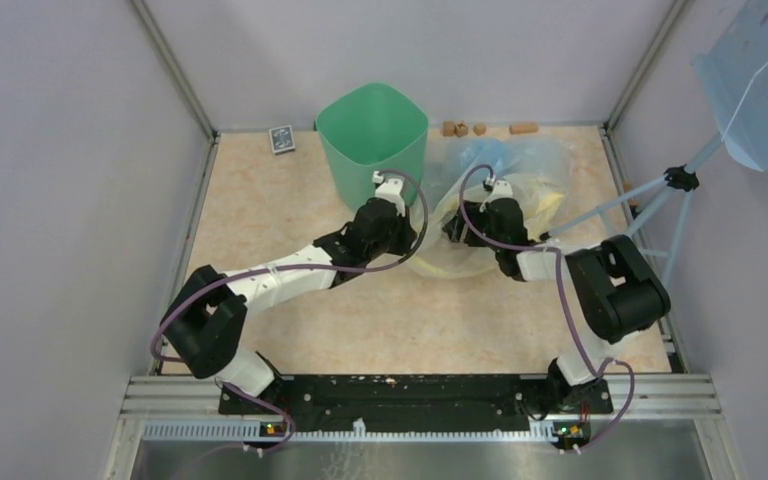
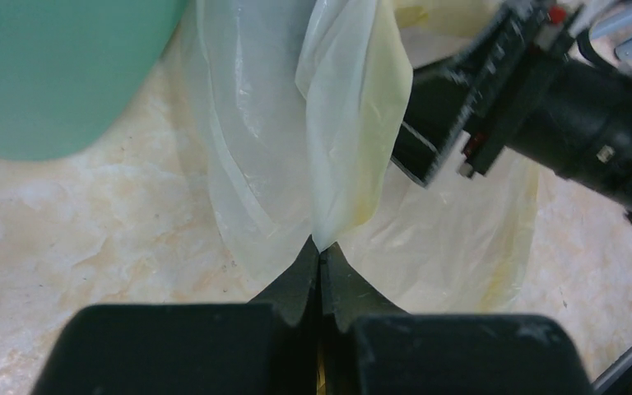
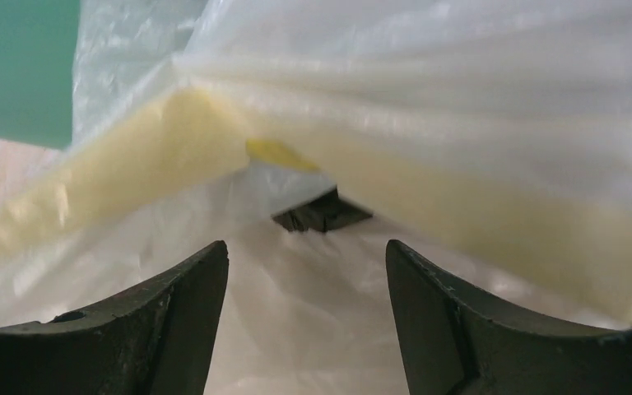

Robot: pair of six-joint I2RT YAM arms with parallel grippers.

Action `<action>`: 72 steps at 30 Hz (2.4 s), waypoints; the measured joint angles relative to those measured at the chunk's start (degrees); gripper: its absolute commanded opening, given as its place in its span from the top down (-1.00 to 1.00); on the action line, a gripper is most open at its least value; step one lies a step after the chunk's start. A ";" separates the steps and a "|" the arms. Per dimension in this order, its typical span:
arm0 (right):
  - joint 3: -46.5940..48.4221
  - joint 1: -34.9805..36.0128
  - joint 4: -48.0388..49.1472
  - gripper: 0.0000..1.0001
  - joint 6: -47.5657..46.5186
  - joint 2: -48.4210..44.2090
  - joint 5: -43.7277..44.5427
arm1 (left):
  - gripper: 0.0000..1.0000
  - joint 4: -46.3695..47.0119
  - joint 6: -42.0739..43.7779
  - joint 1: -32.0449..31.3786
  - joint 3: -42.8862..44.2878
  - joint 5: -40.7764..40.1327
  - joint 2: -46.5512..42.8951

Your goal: Put the trash bags into the trash bin

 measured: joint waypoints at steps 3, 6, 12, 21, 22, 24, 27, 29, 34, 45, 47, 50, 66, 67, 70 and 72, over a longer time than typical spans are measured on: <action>-4.90 0.04 2.86 -0.41 -1.27 -4.20 -0.37 | 1.00 0.20 0.48 0.35 0.02 0.24 -1.22; -5.86 -0.09 5.77 -0.37 -1.77 -6.03 -1.57 | 1.00 0.52 1.81 0.59 0.57 1.77 -2.27; -3.80 -1.51 10.10 -0.35 -0.72 -6.99 -5.70 | 1.00 0.61 4.31 0.59 3.45 4.98 -2.54; -3.82 -2.25 16.26 -0.35 0.20 -11.19 -10.25 | 1.00 0.74 6.32 0.59 3.56 8.15 -3.02; -5.46 -2.25 17.31 -0.35 0.22 -12.11 -10.32 | 1.00 0.76 6.47 0.59 3.56 8.15 -3.17; -9.05 -2.25 19.15 -0.31 0.37 -13.46 -10.29 | 0.99 0.79 6.69 0.59 3.56 8.13 -3.43; -14.32 -2.25 20.90 -0.25 1.11 -13.79 -10.03 | 0.99 0.79 7.08 0.59 3.67 8.13 -3.69; -16.72 -2.25 20.90 -0.24 1.68 -13.64 -9.42 | 0.99 0.79 7.30 0.59 3.87 8.17 -3.69; -16.13 -2.25 20.68 -0.36 2.16 -10.78 -7.41 | 0.99 1.05 7.30 0.59 3.93 10.10 -3.69; -2.51 -2.25 13.79 -0.34 -0.79 0.37 -3.43 | 1.00 5.86 6.49 0.59 -1.68 13.51 -3.65; 0.13 -2.25 11.72 -0.35 -1.90 2.12 -2.47 | 1.00 6.29 6.54 0.59 -2.40 13.68 -3.54; 4.50 -2.25 7.93 -0.32 -3.85 5.40 -1.36 | 1.00 6.93 6.73 0.59 -2.60 13.64 -2.99; 3.39 -2.25 2.34 0.84 -2.78 5.31 -5.86 | 1.00 6.10 8.37 0.59 -2.80 5.77 -0.31; 2.49 -2.25 1.42 0.85 -2.19 3.78 -5.81 | 1.00 6.10 8.44 0.61 -2.80 5.51 -0.09; 0.46 -2.25 -3.32 0.97 -0.57 -2.25 -4.81 | 1.00 6.10 8.72 0.59 -2.80 4.85 0.70; -0.28 -2.25 -7.50 1.00 0.35 -7.82 -3.15 | 1.00 6.05 8.87 0.59 -2.80 4.74 1.42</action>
